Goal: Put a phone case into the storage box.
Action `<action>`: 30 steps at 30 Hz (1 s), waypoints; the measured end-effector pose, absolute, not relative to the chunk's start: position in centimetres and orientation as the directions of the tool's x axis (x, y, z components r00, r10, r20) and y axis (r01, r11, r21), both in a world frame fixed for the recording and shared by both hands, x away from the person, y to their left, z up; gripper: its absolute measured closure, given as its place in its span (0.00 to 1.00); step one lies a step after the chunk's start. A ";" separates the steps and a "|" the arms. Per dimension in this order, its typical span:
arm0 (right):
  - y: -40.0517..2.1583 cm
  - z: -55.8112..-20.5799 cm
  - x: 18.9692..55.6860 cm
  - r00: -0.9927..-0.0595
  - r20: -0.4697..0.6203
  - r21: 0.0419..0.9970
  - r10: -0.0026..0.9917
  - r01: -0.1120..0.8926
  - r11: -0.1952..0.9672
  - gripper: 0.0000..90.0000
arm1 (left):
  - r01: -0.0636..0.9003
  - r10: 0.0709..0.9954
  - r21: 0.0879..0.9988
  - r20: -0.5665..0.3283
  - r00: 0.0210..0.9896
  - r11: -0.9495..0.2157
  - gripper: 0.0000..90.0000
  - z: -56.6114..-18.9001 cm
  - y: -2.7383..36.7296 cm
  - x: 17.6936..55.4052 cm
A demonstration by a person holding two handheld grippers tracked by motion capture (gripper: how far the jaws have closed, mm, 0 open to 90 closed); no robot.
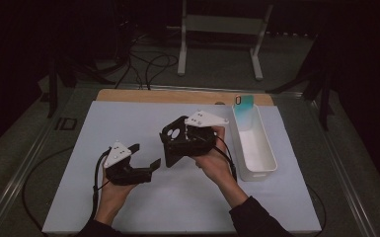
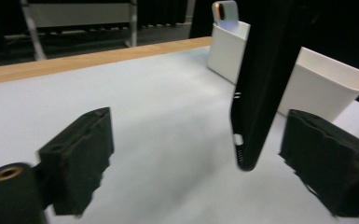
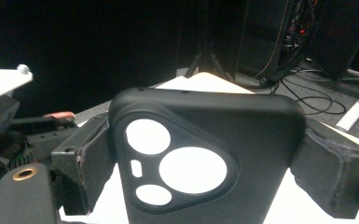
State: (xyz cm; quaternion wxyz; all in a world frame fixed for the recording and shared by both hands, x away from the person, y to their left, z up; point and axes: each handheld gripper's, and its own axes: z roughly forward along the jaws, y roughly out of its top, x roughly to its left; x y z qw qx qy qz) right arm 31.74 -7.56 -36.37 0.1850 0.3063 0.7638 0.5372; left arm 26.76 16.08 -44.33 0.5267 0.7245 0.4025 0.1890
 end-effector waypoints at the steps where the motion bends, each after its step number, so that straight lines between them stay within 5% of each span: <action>1: -7.6 -36.4 31.8 -0.744 0.046 0.934 0.666 0.269 0.236 0.15 | 0.379 0.785 0.917 -0.143 0.603 -0.123 0.06 -44.3 16.3 26.7; 30: -9.4 -35.6 32.7 -0.709 0.031 0.932 0.704 0.275 0.235 0.15 | 0.359 0.854 0.917 -0.042 0.519 -0.173 0.00 -47.8 22.1 23.2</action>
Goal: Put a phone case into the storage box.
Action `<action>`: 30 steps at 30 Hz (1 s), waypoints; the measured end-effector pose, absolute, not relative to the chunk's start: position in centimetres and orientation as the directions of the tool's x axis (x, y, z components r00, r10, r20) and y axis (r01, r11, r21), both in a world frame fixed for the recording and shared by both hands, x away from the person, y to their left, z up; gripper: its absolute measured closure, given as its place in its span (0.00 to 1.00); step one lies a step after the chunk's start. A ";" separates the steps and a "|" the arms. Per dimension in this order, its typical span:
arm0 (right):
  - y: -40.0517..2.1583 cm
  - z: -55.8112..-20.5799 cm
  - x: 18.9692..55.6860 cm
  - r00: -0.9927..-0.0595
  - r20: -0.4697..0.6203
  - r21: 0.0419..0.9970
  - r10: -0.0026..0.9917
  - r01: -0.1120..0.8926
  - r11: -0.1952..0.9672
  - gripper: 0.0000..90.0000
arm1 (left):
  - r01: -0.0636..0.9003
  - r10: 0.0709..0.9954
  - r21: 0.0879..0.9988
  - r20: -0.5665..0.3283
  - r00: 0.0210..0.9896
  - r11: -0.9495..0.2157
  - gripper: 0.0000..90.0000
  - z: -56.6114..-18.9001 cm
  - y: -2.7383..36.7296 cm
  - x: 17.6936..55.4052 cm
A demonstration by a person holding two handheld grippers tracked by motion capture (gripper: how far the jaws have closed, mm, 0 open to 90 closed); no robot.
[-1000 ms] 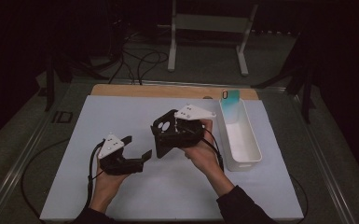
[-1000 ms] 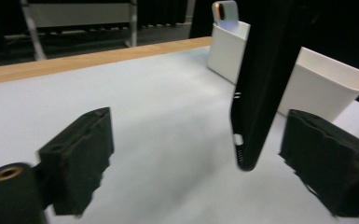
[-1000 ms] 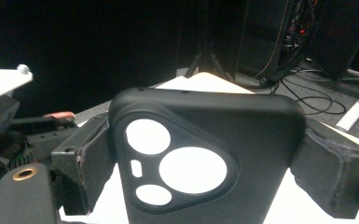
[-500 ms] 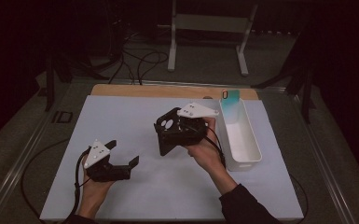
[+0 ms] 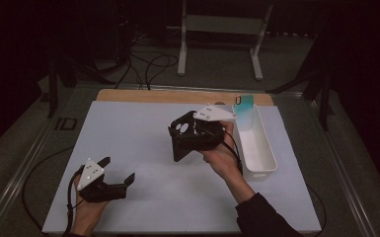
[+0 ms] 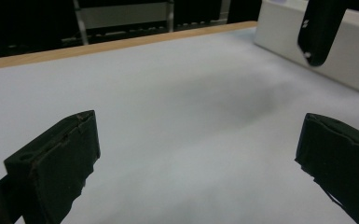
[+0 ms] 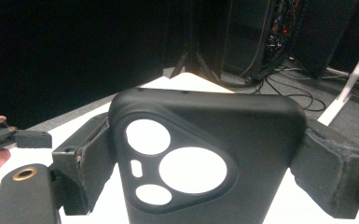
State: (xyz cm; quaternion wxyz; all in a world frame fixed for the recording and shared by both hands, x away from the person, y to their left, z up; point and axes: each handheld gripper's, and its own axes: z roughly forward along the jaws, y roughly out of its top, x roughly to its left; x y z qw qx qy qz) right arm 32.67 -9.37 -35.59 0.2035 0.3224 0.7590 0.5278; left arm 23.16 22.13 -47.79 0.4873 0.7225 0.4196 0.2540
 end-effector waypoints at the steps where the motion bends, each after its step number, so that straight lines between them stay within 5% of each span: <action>1: -9.4 -35.6 32.7 -0.709 0.029 0.933 0.705 0.272 0.235 0.15 | 0.356 0.854 0.917 -0.033 0.519 -0.180 0.00 -47.9 22.2 23.0; 30: -12.3 -35.8 35.7 -0.617 0.082 0.922 0.782 0.346 0.176 0.15 | 0.344 0.873 0.917 0.009 0.488 -0.201 0.00 -49.1 23.0 22.0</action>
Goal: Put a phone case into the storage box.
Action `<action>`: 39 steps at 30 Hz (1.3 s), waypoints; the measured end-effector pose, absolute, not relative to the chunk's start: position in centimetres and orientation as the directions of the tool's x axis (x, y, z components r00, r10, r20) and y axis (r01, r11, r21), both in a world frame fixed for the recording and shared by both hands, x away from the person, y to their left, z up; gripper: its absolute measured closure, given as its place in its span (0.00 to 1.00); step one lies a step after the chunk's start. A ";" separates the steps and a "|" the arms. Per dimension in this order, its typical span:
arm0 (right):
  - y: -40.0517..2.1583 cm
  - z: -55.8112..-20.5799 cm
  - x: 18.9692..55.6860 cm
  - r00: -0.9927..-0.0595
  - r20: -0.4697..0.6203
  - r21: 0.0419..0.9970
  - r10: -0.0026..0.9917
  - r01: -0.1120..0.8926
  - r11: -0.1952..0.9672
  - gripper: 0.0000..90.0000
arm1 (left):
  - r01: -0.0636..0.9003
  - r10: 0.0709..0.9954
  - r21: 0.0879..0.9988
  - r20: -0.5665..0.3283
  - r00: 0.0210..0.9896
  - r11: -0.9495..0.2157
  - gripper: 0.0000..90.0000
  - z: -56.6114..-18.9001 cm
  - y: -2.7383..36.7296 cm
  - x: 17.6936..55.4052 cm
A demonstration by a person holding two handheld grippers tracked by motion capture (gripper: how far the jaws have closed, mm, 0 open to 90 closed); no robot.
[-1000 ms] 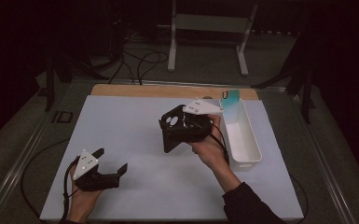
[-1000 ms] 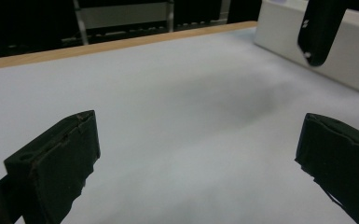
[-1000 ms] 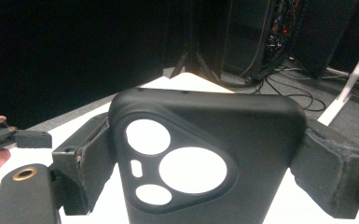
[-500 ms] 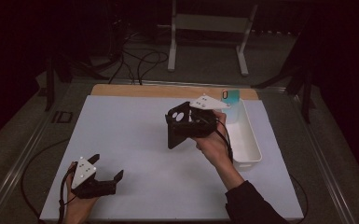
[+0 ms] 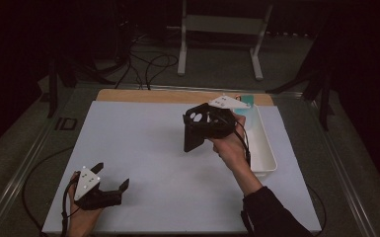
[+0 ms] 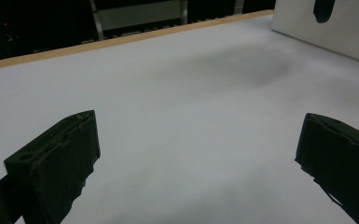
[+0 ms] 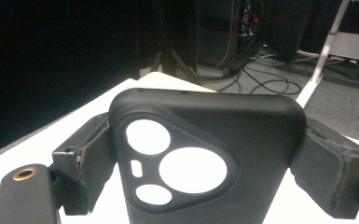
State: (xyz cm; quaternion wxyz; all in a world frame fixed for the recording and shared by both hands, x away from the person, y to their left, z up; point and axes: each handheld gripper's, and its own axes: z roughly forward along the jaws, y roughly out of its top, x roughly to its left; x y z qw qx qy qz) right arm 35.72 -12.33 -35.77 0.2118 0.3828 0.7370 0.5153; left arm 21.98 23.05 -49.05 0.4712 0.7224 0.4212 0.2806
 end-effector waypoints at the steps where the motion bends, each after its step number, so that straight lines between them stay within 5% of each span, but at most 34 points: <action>1: -12.4 -35.8 35.8 -0.614 0.083 0.920 0.785 0.351 0.177 0.15 | 0.344 0.874 0.917 0.008 0.486 -0.200 0.00 -49.1 23.1 22.0; 39: -15.5 -34.4 38.6 -0.536 0.077 0.920 0.840 0.363 0.147 0.15 | 0.343 0.874 0.917 0.012 0.486 -0.204 0.00 -49.1 22.8 22.1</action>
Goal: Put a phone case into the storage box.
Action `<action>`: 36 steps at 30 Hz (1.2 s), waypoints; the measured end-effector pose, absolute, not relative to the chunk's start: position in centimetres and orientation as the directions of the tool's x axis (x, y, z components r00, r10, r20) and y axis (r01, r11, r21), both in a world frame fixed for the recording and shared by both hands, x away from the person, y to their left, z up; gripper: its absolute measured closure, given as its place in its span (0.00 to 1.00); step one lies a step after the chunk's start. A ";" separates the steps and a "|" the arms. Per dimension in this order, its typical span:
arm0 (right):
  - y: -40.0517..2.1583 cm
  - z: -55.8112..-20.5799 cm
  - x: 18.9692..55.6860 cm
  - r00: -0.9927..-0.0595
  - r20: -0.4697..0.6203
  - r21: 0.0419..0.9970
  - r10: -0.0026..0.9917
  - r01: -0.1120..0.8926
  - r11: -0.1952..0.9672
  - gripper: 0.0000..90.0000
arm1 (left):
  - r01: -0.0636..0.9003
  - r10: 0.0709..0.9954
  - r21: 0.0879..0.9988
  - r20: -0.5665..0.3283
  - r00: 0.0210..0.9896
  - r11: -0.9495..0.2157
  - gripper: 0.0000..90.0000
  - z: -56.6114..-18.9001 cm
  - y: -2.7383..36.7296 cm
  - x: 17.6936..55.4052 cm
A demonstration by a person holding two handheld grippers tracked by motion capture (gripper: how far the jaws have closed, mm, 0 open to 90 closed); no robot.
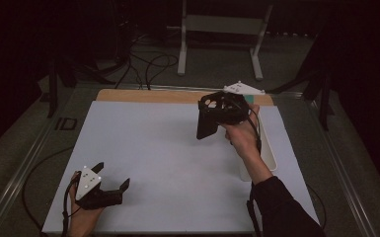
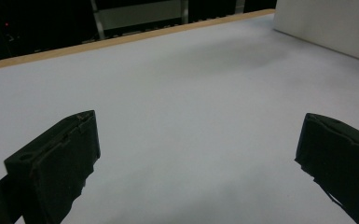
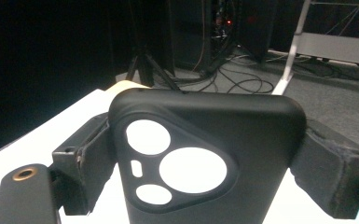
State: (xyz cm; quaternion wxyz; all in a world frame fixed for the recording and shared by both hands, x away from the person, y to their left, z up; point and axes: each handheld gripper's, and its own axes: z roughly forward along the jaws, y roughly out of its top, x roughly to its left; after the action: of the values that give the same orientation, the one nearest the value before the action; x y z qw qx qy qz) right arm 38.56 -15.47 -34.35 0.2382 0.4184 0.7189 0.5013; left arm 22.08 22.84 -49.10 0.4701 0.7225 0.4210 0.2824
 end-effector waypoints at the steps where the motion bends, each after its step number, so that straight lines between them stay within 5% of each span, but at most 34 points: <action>1: -15.7 -34.3 38.7 -0.531 0.075 0.920 0.844 0.362 0.147 0.15 | 0.343 0.874 0.917 0.012 0.485 -0.203 0.00 -49.1 22.9 22.1; 36: -19.2 -33.5 40.9 -0.434 0.058 0.918 0.899 0.377 0.122 0.15 | 0.341 0.877 0.920 0.008 0.481 -0.196 0.00 -49.1 22.9 22.1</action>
State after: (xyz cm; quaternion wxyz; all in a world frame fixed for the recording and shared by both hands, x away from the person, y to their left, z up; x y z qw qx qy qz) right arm 40.88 -19.17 -33.54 0.2723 0.4571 0.6979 0.4794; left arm 22.06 22.91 -49.14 0.4723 0.7193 0.4232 0.2835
